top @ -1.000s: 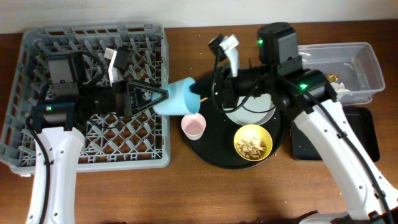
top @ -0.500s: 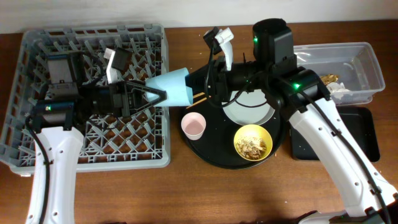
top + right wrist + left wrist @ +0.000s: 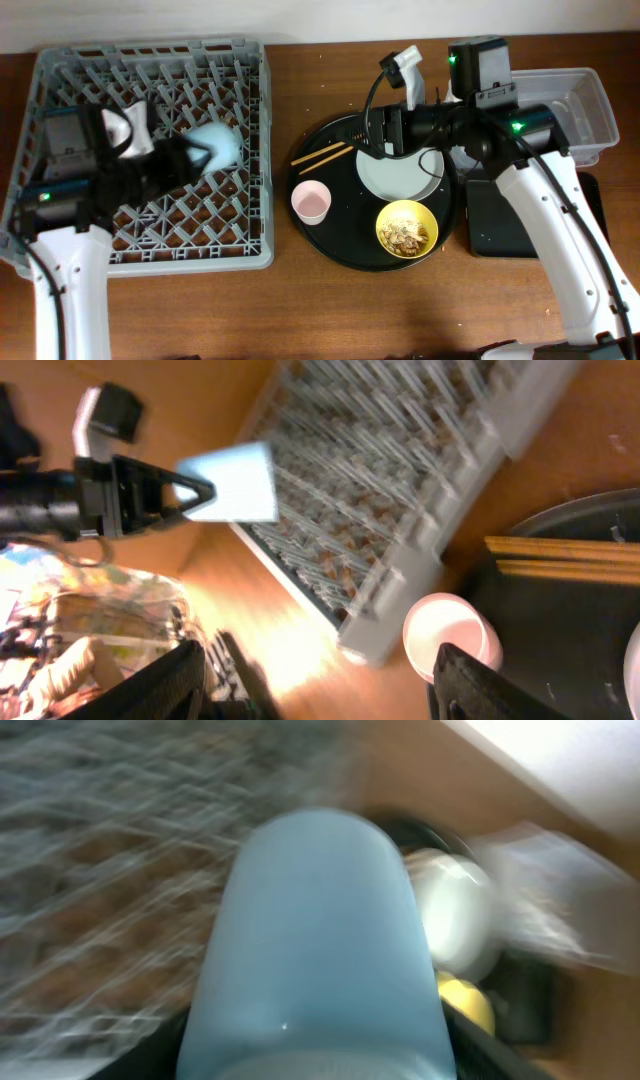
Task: Sort waste into correct bins and load items into the dishwasher rack
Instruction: 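Place blue cup upside down in dish rack with left gripper, then pass pink cup from right to left gripper, place it in rack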
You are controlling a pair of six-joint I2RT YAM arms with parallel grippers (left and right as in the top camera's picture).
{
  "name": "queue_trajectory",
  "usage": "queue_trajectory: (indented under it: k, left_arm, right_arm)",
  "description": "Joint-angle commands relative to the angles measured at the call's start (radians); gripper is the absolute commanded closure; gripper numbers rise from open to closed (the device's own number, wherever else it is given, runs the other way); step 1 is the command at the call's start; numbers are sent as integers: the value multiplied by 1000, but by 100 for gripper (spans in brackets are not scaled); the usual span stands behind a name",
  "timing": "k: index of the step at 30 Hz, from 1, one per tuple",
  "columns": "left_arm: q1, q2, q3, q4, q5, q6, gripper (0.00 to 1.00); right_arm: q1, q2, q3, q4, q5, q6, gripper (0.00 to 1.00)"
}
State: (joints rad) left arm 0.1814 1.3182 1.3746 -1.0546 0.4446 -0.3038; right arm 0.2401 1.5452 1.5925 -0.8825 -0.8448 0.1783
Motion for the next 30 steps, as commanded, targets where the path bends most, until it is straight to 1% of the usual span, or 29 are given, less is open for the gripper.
queue_trajectory:
  k: [1,3,5,6,8,9,10,11,12,13,14,16,17,19,20,22,23,25,26,27,28,30]
  left_arm:
    - [77,7,3,-55,-561,-176,37]
    - [112,56,2,-46,-576,-205,37]
    - [137,153,2,-31,-568,-208,37]
    - [137,230,2,-15,-542,-208,36]
    - [137,308,3,6,-535,-208,36]
    - [141,362,3,12,-530,-208,30]
    - [145,374,3,8,-511,-208,29]
    - [150,376,3,6,-503,-208,19]
    - [160,375,3,2,-472,-208,18]
    - [171,375,3,-10,-451,-208,15]
    - [192,374,5,-21,-423,-207,5]
    - [206,374,39,-39,-342,-150,1]
    - [206,374,72,-51,-340,-135,1]
    - [206,374,117,-56,-335,-135,1]
    - [204,374,129,-98,-313,-128,1]
    - [198,373,130,-145,-297,-98,6]
    - [193,367,130,-147,-239,-50,9]
    - [192,343,140,-154,-192,-29,9]
    - [192,315,154,-142,-108,46,9]
    - [188,267,171,-113,10,146,9]
    - [176,228,172,-93,29,182,8]
    - [152,192,172,-93,30,193,7]
  right_arm:
    - [3,-18,6,-49,128,-32,26]
    - [2,-18,6,-61,128,-43,25]
    - [3,-18,6,-68,128,-43,25]
    - [3,-18,6,-73,128,-43,25]
    - [2,-18,5,-84,128,-43,25]
    - [3,-18,5,-96,143,-43,25]
    - [2,-18,5,-103,155,-43,25]
    - [3,-18,5,-107,170,-43,24]
    - [3,-18,5,-115,187,-43,22]
    - [10,-13,3,-132,232,-43,22]
    - [43,4,-5,-156,317,-42,22]
    - [125,56,-37,-161,438,-39,23]
    - [163,92,-45,-160,477,-39,23]
    - [200,136,-45,-142,483,-39,23]
    - [205,143,-45,-131,484,-36,23]
    - [205,146,-45,-103,554,3,23]
    - [206,166,-45,-78,570,9,29]
    - [221,221,-45,-75,568,22,34]
    - [242,264,-45,-70,568,22,37]
    - [281,338,-45,-50,569,22,40]
    - [299,382,-45,-31,570,23,45]
    - [311,446,-45,-7,631,68,48]
